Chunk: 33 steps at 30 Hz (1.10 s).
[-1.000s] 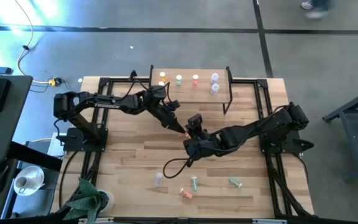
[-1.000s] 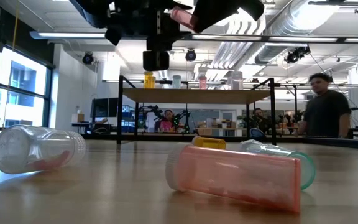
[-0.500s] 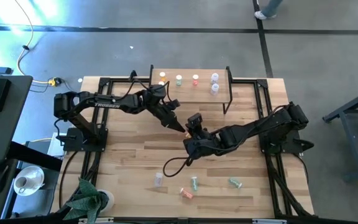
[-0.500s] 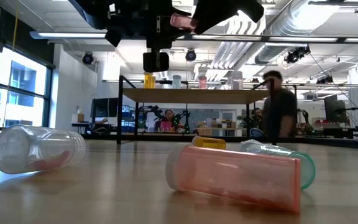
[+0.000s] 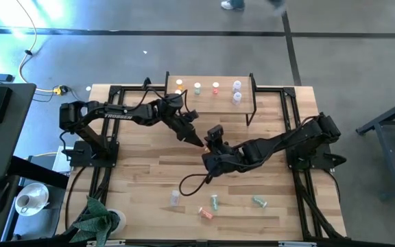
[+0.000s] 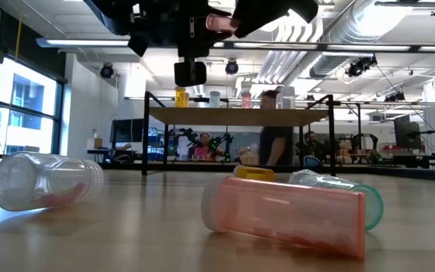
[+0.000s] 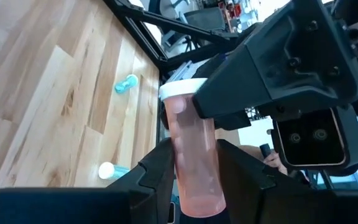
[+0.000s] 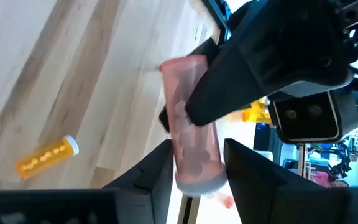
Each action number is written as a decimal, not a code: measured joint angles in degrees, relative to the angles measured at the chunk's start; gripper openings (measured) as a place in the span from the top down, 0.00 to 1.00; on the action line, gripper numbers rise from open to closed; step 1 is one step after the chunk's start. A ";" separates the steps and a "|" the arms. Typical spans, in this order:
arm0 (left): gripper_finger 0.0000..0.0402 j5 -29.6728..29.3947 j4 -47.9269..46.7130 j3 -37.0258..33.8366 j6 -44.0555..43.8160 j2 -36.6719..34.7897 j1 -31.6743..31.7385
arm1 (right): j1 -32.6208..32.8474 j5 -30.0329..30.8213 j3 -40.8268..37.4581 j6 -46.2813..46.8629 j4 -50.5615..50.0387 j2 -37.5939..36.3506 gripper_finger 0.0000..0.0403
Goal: Pick and place medicine bottles onto shelf by color
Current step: Put the pink pill bottle on the shelf aligned with the pink pill bottle
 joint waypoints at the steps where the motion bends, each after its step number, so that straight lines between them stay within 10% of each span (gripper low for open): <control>1: 0.75 -0.09 0.19 0.00 0.27 0.00 0.00 | 0.19 0.16 0.00 0.04 0.40 0.00 0.66; 33: 0.75 -6.63 -0.46 0.04 32.28 0.02 2.15 | 4.07 8.99 11.22 8.26 -2.84 -0.24 0.57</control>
